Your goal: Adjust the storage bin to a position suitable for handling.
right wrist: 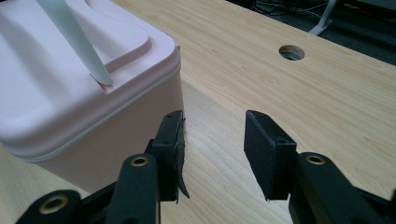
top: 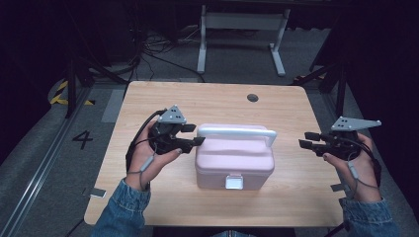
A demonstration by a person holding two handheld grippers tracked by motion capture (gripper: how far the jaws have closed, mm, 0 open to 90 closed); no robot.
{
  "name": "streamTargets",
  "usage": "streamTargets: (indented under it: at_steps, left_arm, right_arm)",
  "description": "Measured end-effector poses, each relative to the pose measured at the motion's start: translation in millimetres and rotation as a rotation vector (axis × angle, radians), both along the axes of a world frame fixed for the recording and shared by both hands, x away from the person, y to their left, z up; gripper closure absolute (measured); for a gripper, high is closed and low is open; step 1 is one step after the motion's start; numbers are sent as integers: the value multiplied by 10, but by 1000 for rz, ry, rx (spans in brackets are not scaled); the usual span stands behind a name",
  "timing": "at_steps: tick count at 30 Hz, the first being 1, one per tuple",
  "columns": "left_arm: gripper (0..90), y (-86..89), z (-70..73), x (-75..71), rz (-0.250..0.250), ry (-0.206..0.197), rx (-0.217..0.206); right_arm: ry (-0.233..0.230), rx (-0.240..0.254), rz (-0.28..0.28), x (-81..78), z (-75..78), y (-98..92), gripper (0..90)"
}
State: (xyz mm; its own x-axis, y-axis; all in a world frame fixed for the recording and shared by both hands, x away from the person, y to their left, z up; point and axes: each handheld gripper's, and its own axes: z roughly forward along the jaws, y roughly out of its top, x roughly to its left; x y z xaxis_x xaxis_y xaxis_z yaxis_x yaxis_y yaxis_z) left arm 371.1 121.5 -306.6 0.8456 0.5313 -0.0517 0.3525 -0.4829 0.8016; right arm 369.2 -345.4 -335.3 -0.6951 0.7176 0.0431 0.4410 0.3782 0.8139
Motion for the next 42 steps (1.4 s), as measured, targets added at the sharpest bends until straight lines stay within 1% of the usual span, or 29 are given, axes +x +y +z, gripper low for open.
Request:
streamTargets:
  at_steps: [3,4,7,9,11,13,15,16,18,19,22,26,30,33,35,37,39,41,42]
  left_arm:
    - [483,-52,-22,5,-13,-7,1]
    - [489,-73,-34,8,-16,-17,4]
    - [494,-136,-69,20,-30,-6,-14]
    - [494,-175,-103,34,-40,-8,-23]
    - [494,-199,-129,48,-41,-20,-29]
    - [500,-218,-156,58,-40,-19,-42]
    - [526,-219,-175,68,-35,-36,-50]
    - [544,-216,-186,71,-28,-34,-61]
    - [586,-202,-195,81,-16,-45,-69]
    - [612,-196,-196,80,-11,-42,-71]
    - [669,-176,-195,82,6,-60,-78]
    - [681,-188,-188,75,10,-81,-73]
    - [685,-188,-172,93,14,-89,-76]
    - [688,-189,-164,119,19,-88,-87]
    - [690,-189,-157,135,22,-96,-83]
    - [693,-192,-146,162,27,-88,-96]
    - [694,-187,-125,194,32,-89,-101]
    - [696,-189,-112,223,38,-88,-117]
    - [697,-186,-104,239,36,-88,-115]
  right_arm:
    - [-3,-6,1,-1,-10,-3,576]
    - [-3,-5,0,-2,-16,-4,572]
    - [-1,-2,-2,-6,-30,-6,569]
    - [-1,-4,-1,-9,-40,-5,567]
    - [0,-3,-1,-11,-47,-3,565]
    - [-1,-6,-1,-13,-56,-3,561]
    - [-8,0,1,-18,-65,-3,559]
    - [-12,1,4,-19,-69,-4,559]
    - [-14,-1,5,-16,-74,-2,559]
    - [-13,-1,6,-15,-77,1,559]
    - [-10,0,7,-11,-86,13,559]
    - [-5,2,8,-8,-97,25,555]
    - [-6,-3,9,-3,-106,27,555]
    - [-5,-3,10,-7,-112,34,556]
    - [-6,-2,9,-11,-112,34,556]
    - [-7,-4,9,-20,-111,27,556]
    - [-8,-2,7,-31,-109,19,556]
    - [-15,-3,6,-39,-105,9,556]
    - [-13,1,3,-48,-100,6,556]
